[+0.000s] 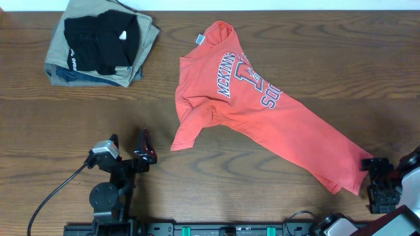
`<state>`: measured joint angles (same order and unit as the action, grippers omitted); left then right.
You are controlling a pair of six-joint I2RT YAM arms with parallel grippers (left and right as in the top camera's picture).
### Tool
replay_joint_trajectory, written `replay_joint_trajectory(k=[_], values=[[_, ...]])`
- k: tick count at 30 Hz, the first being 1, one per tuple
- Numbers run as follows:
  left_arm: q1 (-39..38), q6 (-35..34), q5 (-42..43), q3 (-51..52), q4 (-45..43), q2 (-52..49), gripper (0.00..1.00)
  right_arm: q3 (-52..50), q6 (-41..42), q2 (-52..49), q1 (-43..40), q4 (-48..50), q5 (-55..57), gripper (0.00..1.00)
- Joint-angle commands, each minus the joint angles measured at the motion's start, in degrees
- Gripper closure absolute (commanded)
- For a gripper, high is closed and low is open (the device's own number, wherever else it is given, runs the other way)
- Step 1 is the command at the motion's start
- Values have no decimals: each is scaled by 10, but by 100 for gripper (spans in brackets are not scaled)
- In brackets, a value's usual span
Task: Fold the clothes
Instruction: 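Grasp the bottom-right hem corner with the right gripper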
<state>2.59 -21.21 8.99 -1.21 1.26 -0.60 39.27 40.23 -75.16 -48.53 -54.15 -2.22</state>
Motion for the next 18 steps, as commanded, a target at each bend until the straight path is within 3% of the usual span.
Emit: replay_joint_trajectory(k=[1,10,14,18], values=[[2,-1,8,10,19,3,2,-25,-13,0,-8,7,-12,1],[2,-1,8,10,19,3,2,-77,-13,0,-8,74,-10,10],[2,-1,8,10,19,3,2,-83,-13,0,-8,90,-10,19],[2,-1,8,10,19,3,2,-83,-13,0,-8,96,-8,35]])
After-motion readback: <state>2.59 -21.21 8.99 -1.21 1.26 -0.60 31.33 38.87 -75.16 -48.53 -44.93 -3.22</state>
